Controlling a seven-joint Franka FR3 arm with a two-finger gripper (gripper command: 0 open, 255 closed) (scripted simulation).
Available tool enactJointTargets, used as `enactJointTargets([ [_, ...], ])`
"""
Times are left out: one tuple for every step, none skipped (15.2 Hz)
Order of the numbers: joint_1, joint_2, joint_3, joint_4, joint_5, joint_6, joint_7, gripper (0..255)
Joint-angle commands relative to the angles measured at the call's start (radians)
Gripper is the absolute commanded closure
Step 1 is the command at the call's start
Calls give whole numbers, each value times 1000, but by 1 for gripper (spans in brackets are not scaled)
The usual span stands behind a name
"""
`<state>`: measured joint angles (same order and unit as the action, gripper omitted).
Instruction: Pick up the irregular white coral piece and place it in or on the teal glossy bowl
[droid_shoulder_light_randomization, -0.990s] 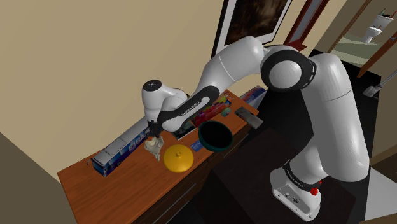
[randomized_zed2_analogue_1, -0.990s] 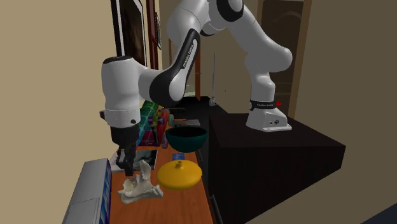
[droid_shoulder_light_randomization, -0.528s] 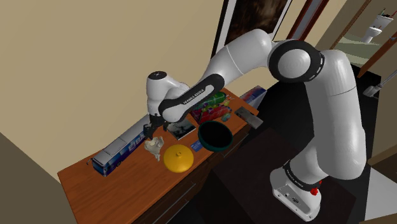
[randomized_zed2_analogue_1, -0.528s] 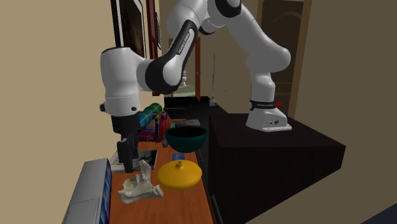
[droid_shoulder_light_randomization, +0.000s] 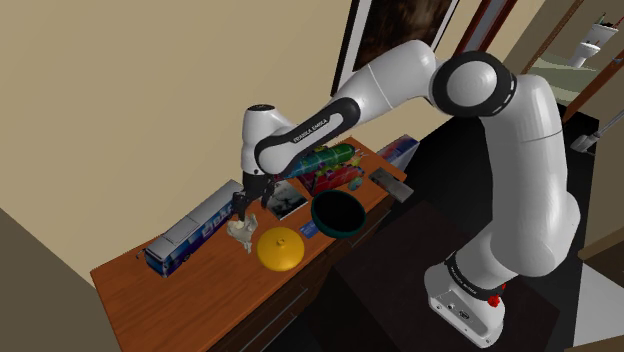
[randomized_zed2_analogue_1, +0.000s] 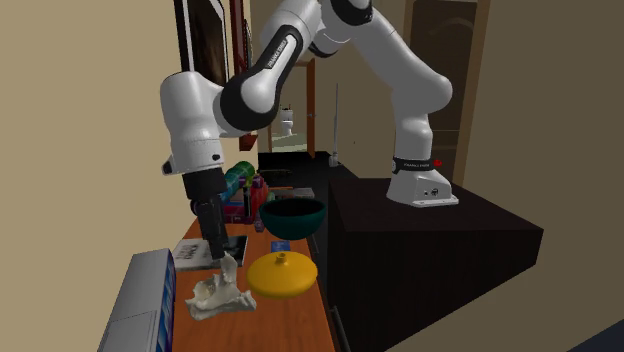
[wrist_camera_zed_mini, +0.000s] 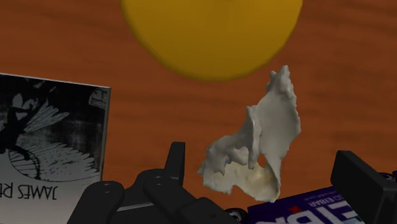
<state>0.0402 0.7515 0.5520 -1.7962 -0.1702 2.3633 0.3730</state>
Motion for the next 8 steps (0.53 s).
enactJointTargets([
  [6,17,-6,0,-6,16,1,0],
  [14,31,-12,1,-11,30,4,0],
  [14,31,-12,1,-11,30,4,0],
  [14,31,-12,1,-11,30,4,0],
  [14,31,-12,1,-11,30,4,0],
  [14,31,-12,1,-11,30,4,0],
  [14,31,-12,1,-11,30,4,0],
  [14,31,-12,1,-11,30,4,0],
])
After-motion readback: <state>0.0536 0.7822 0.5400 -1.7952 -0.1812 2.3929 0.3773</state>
